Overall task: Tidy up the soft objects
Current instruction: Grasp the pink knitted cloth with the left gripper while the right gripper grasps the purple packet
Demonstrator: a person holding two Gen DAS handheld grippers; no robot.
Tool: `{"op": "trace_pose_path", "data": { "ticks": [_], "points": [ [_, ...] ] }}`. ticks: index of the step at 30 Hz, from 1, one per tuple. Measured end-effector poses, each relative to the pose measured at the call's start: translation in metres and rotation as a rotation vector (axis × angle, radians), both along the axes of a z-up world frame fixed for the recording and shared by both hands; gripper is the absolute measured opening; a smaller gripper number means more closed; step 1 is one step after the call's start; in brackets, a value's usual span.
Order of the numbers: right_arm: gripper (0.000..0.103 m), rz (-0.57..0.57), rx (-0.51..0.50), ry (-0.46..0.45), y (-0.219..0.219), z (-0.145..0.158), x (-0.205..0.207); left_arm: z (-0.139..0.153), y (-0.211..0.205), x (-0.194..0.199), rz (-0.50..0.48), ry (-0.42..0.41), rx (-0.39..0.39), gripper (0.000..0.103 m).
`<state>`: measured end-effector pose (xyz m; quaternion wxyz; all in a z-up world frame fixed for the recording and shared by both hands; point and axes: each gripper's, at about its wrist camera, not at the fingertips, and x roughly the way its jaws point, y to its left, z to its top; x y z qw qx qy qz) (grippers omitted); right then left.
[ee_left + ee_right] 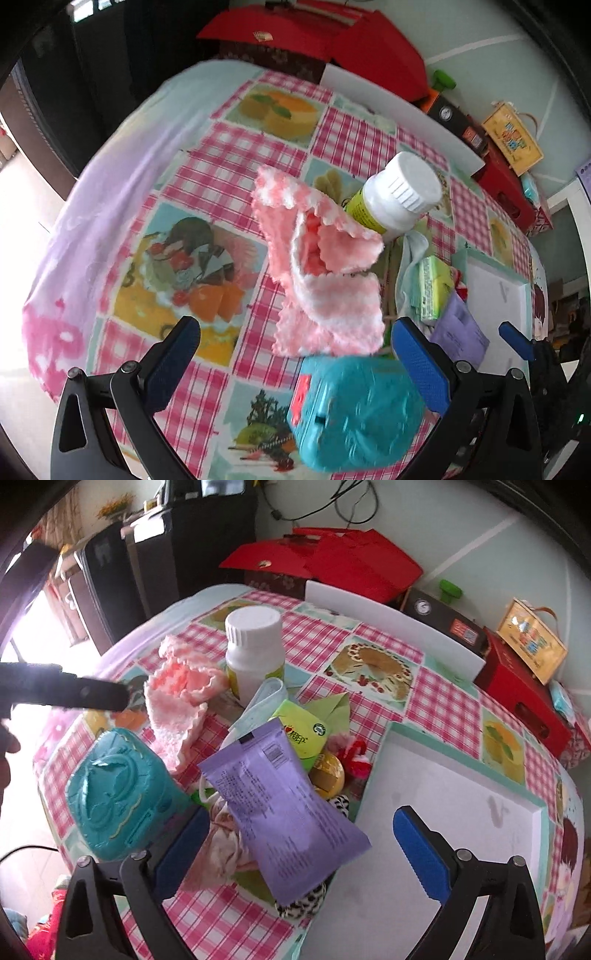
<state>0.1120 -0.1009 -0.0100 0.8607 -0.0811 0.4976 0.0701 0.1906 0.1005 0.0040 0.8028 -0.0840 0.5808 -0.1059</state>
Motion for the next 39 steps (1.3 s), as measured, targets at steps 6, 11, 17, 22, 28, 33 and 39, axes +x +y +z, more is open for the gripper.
{"op": "trace_pose_path", "data": {
  "ticks": [6, 11, 17, 22, 28, 33, 39],
  "points": [
    [0.099, 0.029, -0.012, 0.026, 0.004, -0.011, 0.009, -0.017, -0.017, 0.027, -0.040, 0.059, 0.017, 0.103],
    [0.087, 0.036, 0.008, 0.038, 0.003, -0.014, 0.012, -0.032, -0.029, 0.045, -0.059, 0.111, 0.031, 0.103],
    [0.071, 0.041, 0.056, 0.042, -0.001, -0.014, 0.012, -0.046, -0.040, 0.064, -0.069, 0.145, 0.060, 0.100],
    [0.062, 0.019, 0.090, 0.045, -0.003, -0.015, 0.010, -0.062, -0.044, 0.076, -0.057, 0.176, 0.042, 0.073],
    [0.058, 0.003, 0.122, 0.038, -0.005, -0.015, 0.007, -0.075, -0.045, 0.075, -0.051, 0.169, 0.021, 0.032],
    [0.056, 0.002, 0.139, 0.032, -0.006, -0.015, 0.005, -0.082, -0.033, 0.074, -0.027, 0.151, -0.014, 0.014],
    [0.054, -0.009, 0.176, 0.026, -0.011, -0.013, 0.002, -0.068, -0.017, 0.061, 0.011, 0.094, -0.049, 0.012]
  ]
}}
